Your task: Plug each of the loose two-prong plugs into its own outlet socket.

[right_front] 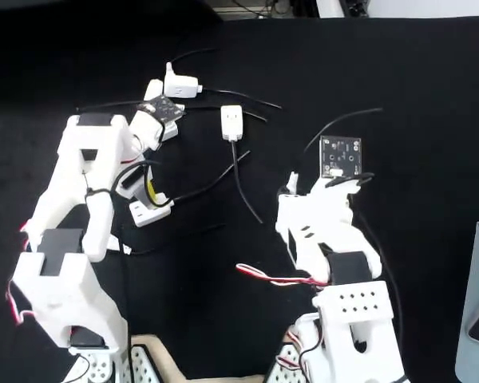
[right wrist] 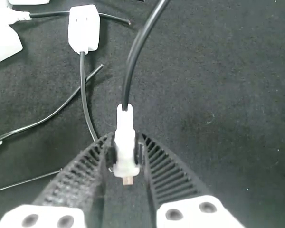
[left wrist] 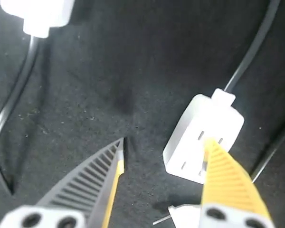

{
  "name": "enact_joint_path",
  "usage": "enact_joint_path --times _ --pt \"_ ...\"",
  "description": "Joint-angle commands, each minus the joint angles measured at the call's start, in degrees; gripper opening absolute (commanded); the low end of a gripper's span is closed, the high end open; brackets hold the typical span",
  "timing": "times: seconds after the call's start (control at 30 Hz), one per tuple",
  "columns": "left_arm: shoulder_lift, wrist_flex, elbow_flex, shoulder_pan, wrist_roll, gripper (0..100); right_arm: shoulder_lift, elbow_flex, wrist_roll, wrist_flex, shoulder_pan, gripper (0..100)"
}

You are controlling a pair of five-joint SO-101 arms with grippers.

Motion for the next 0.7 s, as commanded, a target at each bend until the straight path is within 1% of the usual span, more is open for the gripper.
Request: enact_joint_path --times 0.0,0.23,0.3,0.4,0.57,0.67 --pt "-0.97 3.25 -2.59 1.54 -0.35 26 -0.75 -0.4 -0.62 -0.88 0.35 1.1" --pt "-10.46 11.6 -3.03 2.51 -0.35 26 -0.75 -0.4 -0.62 -0.97 0.35 1.1" --pt "-11.52 12.57 -1.63 3.38 -0.62 26 -0.75 -0.4 -0.62 -0.97 0.35 1.1" --pt "-11.25 8.88 2.68 4.62 -0.7 26 -0.75 -0.4 -0.62 -0.88 0.35 1.1" --pt "-7.65 -4.13 10.33 4.53 -0.7 26 -0.84 0.22 -0.7 -1.14 0.35 1.1" --pt "-5.27 -8.53 11.12 3.38 -0.35 26 -0.84 0.48 -0.7 -1.23 0.35 1.1"
